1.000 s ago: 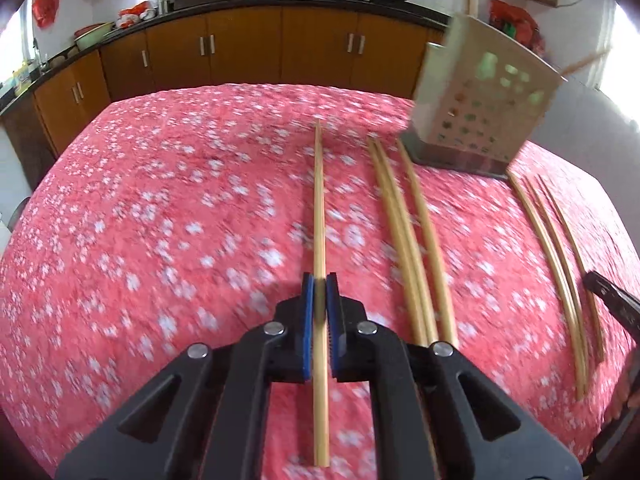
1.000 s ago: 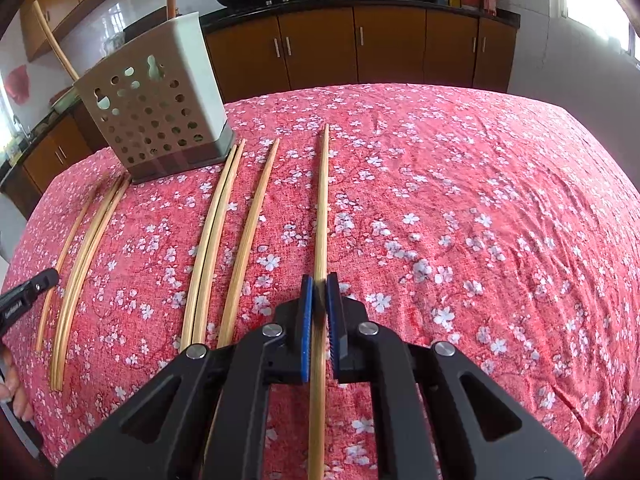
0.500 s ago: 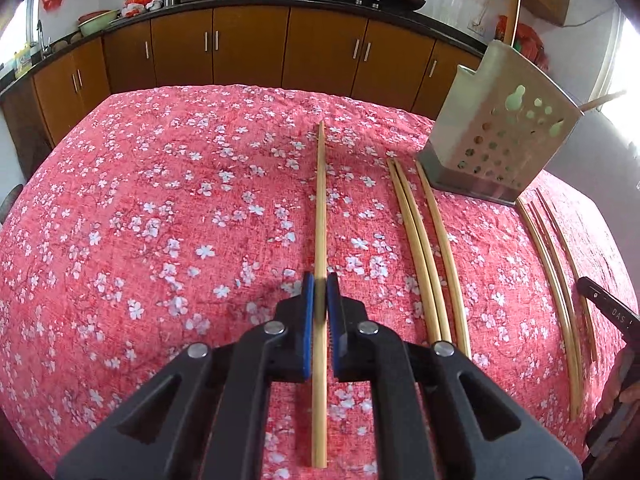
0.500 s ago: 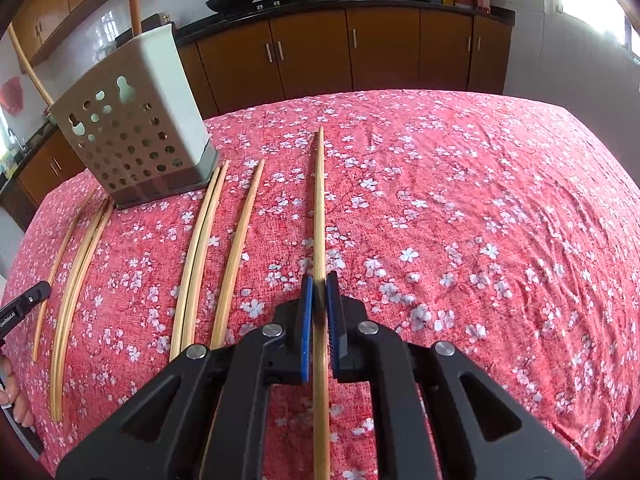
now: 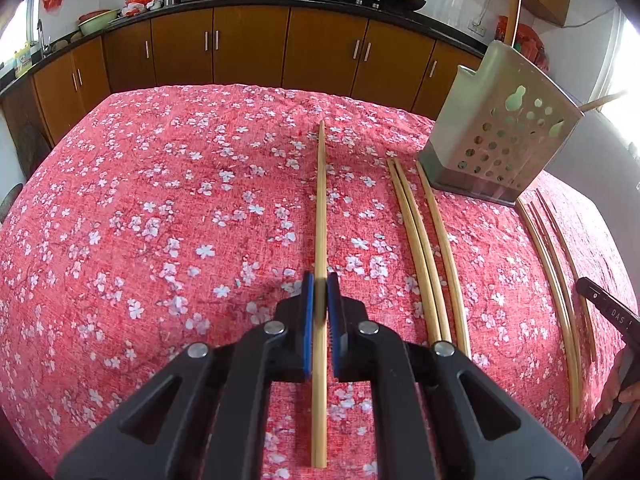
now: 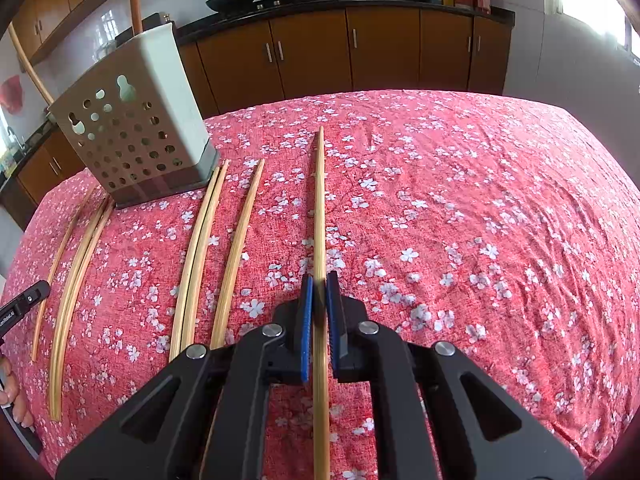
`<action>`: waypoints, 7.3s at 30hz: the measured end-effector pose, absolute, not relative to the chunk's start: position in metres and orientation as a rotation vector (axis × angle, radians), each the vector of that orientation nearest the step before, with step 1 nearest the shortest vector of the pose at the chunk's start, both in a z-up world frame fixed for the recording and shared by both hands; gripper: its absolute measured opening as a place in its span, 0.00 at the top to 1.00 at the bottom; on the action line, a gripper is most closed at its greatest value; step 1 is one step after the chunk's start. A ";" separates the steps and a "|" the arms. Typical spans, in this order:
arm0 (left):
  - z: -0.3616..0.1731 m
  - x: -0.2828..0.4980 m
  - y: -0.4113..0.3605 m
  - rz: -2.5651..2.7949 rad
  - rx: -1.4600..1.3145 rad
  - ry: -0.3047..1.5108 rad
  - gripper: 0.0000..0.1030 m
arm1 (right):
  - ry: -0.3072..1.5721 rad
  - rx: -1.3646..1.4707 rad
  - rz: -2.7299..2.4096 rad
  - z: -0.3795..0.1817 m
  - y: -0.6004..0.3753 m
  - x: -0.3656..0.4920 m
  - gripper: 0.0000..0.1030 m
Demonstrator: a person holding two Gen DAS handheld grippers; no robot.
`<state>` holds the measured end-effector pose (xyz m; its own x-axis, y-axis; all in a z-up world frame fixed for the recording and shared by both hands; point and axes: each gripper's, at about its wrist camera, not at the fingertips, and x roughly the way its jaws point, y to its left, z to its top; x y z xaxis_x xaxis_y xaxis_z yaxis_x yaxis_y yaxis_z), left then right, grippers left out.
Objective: Organize utensils
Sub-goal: 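Close the right tool on a loose chopstick while the left tool grasps another, then lift both chopsticks and carry them above the utensil holder, then drop the chopsticks into the holder by opening both tools, then close the right tool on a loose chopstick while the left tool grasps another, then hold the chopsticks and begin lifting them with both tools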
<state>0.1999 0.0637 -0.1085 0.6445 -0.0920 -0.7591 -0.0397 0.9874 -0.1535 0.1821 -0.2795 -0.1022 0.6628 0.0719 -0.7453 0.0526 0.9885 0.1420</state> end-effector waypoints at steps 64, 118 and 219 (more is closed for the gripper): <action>0.061 0.169 0.067 -0.072 -0.154 0.492 0.93 | 0.461 0.242 0.064 0.034 -0.303 0.130 0.93; 0.103 0.172 0.040 -0.012 -0.183 0.291 0.70 | 0.318 0.215 0.062 0.087 -0.289 0.142 0.55; -0.103 0.204 0.062 0.020 -0.158 0.864 0.89 | 0.859 0.101 0.004 -0.099 -0.284 0.177 0.91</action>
<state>0.2037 0.0616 -0.1033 0.6502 -0.0464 -0.7583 -0.0819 0.9881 -0.1306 0.1770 -0.2842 -0.0994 0.6538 0.0445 -0.7553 0.0372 0.9952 0.0908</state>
